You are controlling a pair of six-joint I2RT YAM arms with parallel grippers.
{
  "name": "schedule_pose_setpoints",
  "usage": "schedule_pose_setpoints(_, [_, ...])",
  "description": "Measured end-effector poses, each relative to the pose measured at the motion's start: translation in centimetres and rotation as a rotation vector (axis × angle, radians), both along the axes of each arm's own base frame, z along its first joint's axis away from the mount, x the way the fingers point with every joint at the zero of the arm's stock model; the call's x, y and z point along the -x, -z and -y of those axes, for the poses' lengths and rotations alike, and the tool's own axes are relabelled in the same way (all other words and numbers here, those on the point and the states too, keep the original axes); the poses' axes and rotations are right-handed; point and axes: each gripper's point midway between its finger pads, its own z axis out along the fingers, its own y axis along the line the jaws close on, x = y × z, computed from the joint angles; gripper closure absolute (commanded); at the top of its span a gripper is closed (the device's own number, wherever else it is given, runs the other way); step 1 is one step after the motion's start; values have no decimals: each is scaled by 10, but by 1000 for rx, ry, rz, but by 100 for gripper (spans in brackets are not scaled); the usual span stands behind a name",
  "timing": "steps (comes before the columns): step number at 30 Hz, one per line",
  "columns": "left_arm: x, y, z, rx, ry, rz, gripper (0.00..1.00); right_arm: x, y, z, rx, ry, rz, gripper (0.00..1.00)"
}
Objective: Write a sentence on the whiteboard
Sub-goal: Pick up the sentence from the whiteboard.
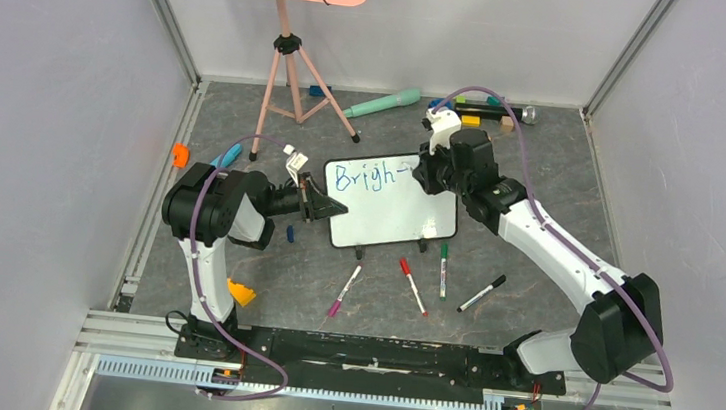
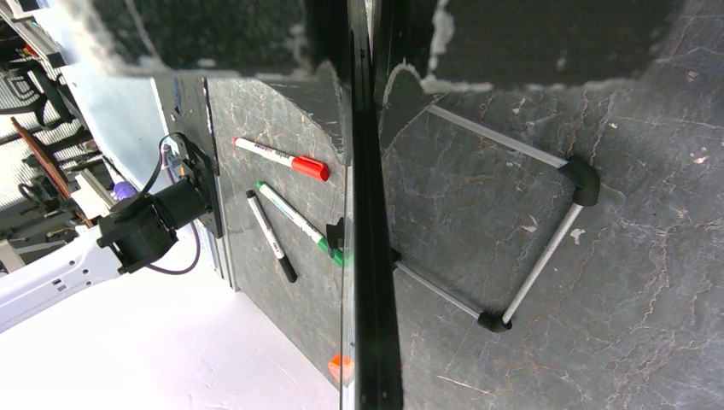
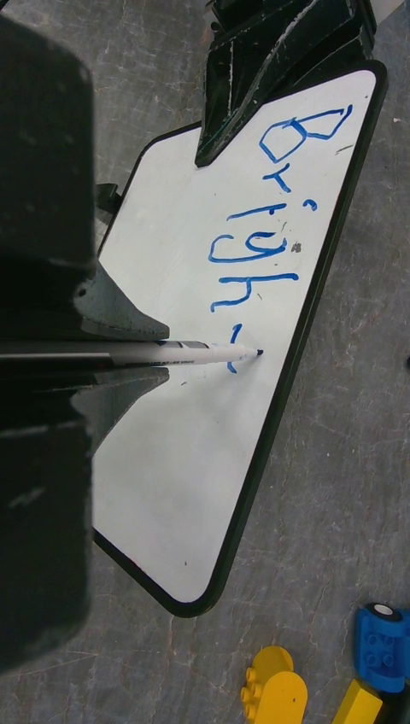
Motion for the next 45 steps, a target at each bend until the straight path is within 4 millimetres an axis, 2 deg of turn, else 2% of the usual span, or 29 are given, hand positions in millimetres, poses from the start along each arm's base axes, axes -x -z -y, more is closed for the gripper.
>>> schedule_pose_setpoints(11, [0, 0, 0, 0, 0, 0, 98, 0, 1, 0, 1, 1, -1, 100])
schedule_pose_setpoints(27, [0, 0, 0, 0, -1, 0, 98, 19, 29, 6, 2, -10, -50, 100])
schedule_pose_setpoints(45, [0, 0, 0, 0, 0, 0, 98, 27, 37, 14, 24, 12, -71, 100])
